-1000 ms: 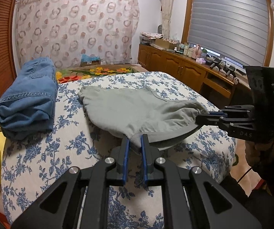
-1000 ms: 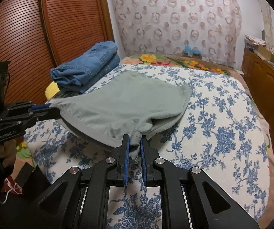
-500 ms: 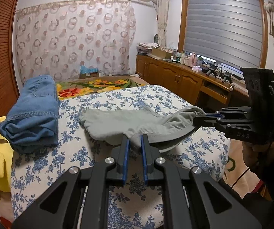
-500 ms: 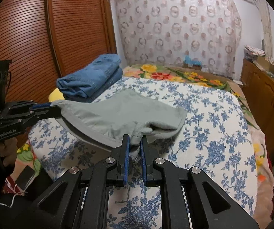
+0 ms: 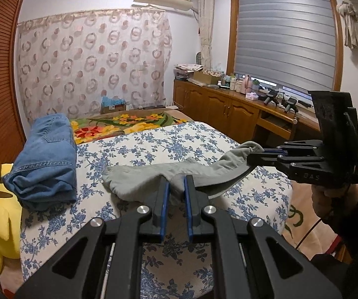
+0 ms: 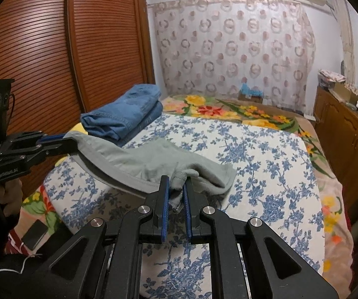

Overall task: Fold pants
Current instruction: 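Carry the held hem with both grippers over the garment body, folding it, then lower the hem onto the garment and open both grippers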

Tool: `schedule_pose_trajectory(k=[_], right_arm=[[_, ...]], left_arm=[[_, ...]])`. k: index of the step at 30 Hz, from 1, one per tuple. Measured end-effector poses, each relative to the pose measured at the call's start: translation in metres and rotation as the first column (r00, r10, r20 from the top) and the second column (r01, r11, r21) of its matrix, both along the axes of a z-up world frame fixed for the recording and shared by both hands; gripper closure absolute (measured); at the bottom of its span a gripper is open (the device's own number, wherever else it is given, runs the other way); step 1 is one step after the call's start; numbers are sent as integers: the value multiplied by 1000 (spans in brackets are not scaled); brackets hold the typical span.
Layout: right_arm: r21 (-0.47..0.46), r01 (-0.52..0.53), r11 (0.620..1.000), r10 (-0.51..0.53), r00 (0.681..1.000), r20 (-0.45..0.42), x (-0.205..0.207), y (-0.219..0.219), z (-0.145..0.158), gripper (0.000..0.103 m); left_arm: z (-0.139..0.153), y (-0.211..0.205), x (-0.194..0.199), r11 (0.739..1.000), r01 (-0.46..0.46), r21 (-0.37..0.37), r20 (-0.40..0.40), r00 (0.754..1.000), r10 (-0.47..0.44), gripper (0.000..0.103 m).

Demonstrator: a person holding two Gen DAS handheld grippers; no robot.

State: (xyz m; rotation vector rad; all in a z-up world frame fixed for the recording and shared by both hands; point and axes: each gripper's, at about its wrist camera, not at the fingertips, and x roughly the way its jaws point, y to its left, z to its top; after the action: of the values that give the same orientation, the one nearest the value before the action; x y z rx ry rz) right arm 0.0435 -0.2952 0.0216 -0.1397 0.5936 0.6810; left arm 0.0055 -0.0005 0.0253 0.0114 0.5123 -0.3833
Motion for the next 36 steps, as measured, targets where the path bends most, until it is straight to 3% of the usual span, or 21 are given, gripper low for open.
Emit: schedule_pose_trajectory(k=[8, 23, 36], right_arm=[[-27, 2, 1000, -4, 999, -52, 18, 5, -25, 95], [-33, 8, 999, -10, 998, -63, 78, 22, -34, 95], [-51, -1, 999, -5, 991, -131, 125, 32, -61, 95]], left_arm=[[-26, 4, 22, 1000, -13, -9, -76, 997, 12, 94], [-35, 15, 86, 999, -48, -24, -86, 995, 46, 94], [-64, 21, 130, 998, -65, 0, -163, 985, 64, 94]])
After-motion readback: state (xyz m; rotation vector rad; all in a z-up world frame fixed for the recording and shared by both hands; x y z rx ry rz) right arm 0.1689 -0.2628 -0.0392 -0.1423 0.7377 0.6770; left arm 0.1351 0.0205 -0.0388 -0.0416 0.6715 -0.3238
